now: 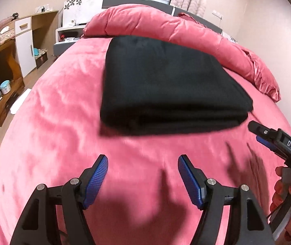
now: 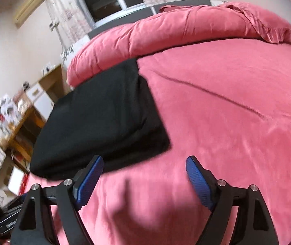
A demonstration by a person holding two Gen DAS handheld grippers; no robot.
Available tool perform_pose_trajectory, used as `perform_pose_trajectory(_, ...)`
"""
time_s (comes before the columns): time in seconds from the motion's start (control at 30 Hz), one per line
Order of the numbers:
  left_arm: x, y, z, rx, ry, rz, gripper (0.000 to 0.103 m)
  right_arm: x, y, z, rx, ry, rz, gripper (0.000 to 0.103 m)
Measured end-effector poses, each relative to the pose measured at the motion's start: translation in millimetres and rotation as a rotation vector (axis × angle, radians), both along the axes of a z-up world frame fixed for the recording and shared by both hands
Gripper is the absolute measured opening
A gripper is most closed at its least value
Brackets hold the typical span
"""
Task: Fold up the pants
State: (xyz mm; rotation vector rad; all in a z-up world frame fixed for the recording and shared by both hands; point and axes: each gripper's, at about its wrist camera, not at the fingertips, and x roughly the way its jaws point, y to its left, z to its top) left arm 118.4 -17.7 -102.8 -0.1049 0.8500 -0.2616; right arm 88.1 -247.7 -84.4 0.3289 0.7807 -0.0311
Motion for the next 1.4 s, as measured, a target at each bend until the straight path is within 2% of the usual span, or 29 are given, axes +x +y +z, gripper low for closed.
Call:
perform_pose_trajectory(0.1, -19.9, -2.5, -0.2, 0.003, -0.018, 0.012, 0.072, -14.3, 24.2, -6.8, -0.052, 0.02, 0.062, 0.084)
perform_pose_trajectory(0.23, -38.8, -3.4, 4.5, 0.037, -0.027, 0.055, 0.072, -27.6, 44.1, -9.0, -0.107, 0.043, 0.091, 0.084)
perform_pose_trajectory(0.47, -64.1, 6.7, 18.6, 0.092, -0.079, 0.191, 0.072, -54.1, 71.4, -1.7, -0.223, 0.012, 0.139, 0.085)
perform_pose_trajectory(0.53, -70.9, 7.6, 21.5, 0.114, -0.103, 0.217, 0.072, -60.0, 76.6, -0.3, -0.231, 0.007, 0.151, 0.085)
perform_pose_trajectory(0.83, -75.0, 2.3, 20.8, 0.136, -0.094, 0.175, 0.072, -71.8, 83.3, 19.7, -0.266, -0.057, 0.143, 0.085)
perform_pose_trajectory(1.4, -83.9, -1.8, 24.8, 0.144, -0.125, 0.182, 0.072, -70.1, 78.0, 12.6, -0.241, -0.025, 0.138, 0.085)
